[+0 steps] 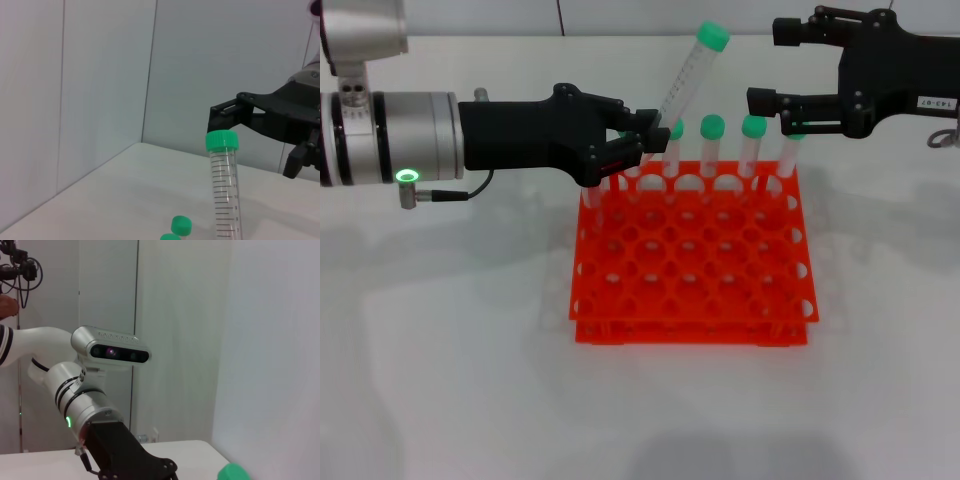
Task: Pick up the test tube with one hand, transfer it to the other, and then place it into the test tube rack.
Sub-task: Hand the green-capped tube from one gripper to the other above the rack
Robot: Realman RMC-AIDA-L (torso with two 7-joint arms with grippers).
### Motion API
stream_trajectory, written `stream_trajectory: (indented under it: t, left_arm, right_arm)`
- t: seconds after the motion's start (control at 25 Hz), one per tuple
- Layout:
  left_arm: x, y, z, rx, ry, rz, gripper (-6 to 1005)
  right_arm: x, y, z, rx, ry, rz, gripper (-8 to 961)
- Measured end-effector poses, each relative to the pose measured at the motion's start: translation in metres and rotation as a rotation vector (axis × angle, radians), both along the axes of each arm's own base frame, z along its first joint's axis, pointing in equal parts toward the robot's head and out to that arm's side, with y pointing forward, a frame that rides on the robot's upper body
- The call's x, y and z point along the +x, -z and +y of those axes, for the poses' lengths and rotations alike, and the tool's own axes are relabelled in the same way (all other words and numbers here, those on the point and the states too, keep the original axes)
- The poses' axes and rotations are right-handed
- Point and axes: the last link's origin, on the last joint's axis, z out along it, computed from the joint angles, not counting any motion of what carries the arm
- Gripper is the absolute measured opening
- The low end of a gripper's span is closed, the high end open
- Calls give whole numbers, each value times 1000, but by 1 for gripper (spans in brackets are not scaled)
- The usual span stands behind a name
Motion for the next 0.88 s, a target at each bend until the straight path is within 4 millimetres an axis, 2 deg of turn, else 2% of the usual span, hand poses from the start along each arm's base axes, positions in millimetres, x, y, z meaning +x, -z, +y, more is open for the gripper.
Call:
stream_trajectory:
  t: [0.64,0.88]
  left_arm:
    - [-2,-2,-1,36,52,2,194]
    - [-2,-1,-2,32,49,2,194]
  right_arm:
    - [-2,1,2,6,3,1,703]
    - [-8,5,7,-13,-2,20,694]
